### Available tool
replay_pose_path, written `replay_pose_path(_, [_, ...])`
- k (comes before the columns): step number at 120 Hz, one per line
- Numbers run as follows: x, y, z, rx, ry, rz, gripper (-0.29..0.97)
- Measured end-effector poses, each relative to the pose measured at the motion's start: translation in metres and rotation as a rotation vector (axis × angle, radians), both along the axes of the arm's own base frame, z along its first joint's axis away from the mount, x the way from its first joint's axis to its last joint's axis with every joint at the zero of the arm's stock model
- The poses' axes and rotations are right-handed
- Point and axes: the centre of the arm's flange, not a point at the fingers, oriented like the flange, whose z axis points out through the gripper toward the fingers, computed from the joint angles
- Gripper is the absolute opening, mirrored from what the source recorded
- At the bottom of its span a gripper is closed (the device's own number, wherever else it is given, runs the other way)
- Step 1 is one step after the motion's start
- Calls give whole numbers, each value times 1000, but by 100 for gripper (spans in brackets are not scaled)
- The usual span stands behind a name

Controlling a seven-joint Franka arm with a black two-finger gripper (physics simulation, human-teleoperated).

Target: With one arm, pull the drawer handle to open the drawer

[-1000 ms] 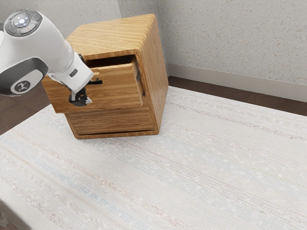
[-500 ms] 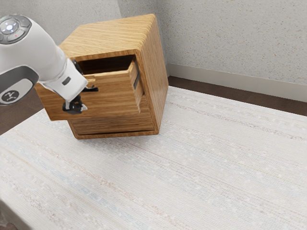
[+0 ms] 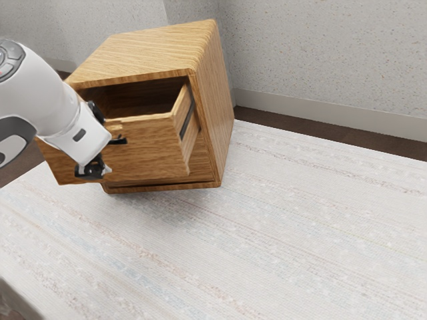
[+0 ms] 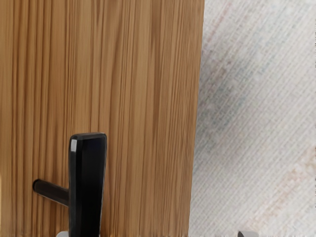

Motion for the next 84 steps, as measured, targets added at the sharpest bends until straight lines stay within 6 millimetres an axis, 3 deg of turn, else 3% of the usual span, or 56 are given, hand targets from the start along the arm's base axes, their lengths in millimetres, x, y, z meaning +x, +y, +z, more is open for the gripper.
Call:
replay_pose_path(29, [-20,1,-3,-11,-5,15,38])
replay_pose_path(84, [-58,-18,-8,-16,-22,19,40])
